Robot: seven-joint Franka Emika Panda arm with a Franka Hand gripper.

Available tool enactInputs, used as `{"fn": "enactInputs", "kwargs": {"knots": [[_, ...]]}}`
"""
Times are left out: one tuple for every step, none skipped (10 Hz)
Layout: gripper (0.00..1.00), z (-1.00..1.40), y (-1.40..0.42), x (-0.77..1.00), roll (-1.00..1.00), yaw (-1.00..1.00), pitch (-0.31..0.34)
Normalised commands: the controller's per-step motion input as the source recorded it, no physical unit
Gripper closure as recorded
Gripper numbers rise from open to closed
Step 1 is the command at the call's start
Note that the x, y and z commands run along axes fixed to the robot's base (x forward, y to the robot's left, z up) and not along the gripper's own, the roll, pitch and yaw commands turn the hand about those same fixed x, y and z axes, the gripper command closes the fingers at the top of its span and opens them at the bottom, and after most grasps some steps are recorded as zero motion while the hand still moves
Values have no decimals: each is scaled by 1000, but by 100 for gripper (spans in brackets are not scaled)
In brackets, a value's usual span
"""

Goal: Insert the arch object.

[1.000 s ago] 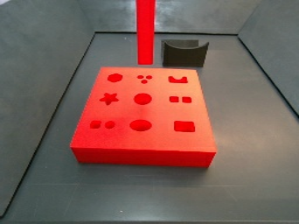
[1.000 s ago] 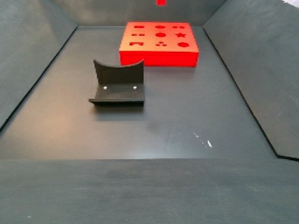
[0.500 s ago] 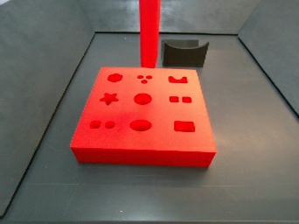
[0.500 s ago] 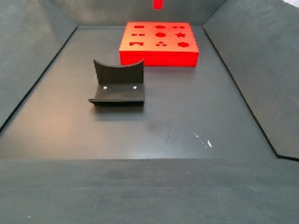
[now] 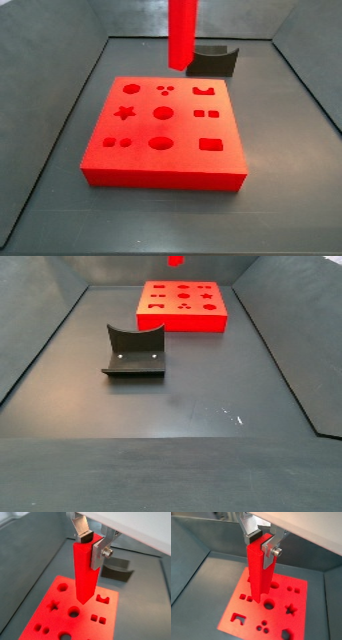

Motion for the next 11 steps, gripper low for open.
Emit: {"fn": "enactInputs", "kwargs": {"knots": [[100,14,209,354,-17,-834,-1],[100,11,211,354,-16,-837,0],[100,0,223,380,0,-823,-10],[100,-46,300,531,-21,-729,-30],[100,-89,283,520,0,-740,-19],[100,-180,229,460,0,-780,0],[100,-366,143,360,4,-866,0],[100,-600,134,417,0,-803,0],[100,-657,117,369,0,-849,0],[100,-520,131,217,46,-860,0],[100,-394,214,0,63,-663,0]]}}
